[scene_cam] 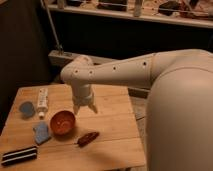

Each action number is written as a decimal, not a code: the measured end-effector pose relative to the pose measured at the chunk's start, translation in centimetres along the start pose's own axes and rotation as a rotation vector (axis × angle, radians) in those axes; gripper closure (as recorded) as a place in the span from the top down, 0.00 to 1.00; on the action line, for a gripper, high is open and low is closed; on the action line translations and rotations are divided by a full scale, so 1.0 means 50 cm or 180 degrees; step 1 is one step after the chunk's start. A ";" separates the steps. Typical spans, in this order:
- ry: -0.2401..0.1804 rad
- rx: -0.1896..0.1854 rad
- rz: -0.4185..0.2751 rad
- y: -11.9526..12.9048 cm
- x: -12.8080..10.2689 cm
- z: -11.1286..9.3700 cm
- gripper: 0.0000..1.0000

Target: Drag the ceramic bowl in a circle

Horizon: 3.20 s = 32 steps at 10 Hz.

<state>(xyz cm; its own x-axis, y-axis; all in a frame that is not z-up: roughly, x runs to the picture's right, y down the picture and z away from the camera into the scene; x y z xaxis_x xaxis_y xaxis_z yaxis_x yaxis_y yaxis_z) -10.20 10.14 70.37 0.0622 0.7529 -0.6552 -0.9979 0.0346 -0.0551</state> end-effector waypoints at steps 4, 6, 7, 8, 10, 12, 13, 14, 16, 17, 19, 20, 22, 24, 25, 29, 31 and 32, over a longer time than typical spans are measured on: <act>0.0000 0.0000 0.0000 0.000 0.000 0.000 0.65; 0.0000 0.0000 0.0000 0.000 0.000 0.000 0.65; 0.0000 0.0000 0.0000 0.000 0.000 0.000 0.65; 0.0000 0.0000 0.0001 0.000 0.000 0.000 0.65; 0.0000 0.0000 0.0001 0.000 0.000 0.000 0.65; 0.0000 0.0000 0.0000 0.000 0.000 0.000 0.65; 0.0000 0.0000 0.0001 0.000 0.000 0.000 0.65; 0.0000 0.0000 0.0001 0.000 0.000 0.000 0.65; 0.0000 0.0000 0.0001 0.000 0.000 0.000 0.65; 0.0000 0.0000 0.0000 0.000 0.000 0.000 0.65; 0.0000 0.0000 0.0001 0.000 0.000 0.000 0.65; 0.0000 0.0000 0.0000 0.000 0.000 0.000 0.65; 0.0000 0.0000 0.0001 0.000 0.000 0.000 0.65; -0.0019 0.0018 -0.0007 -0.001 -0.001 -0.001 0.65; -0.0064 0.0063 -0.0035 -0.004 -0.007 0.001 0.65; -0.0176 0.0073 -0.0674 0.083 -0.028 0.042 0.65; -0.0171 -0.0016 -0.0925 0.126 -0.034 0.066 0.65; -0.0163 -0.0017 -0.1054 0.142 -0.038 0.084 0.65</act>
<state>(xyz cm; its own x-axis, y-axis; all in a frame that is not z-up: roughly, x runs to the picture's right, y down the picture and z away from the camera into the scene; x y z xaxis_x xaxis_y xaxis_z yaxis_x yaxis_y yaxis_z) -17.47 11.72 74.38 0.3818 0.7334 -0.5624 -0.9235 0.2795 -0.2626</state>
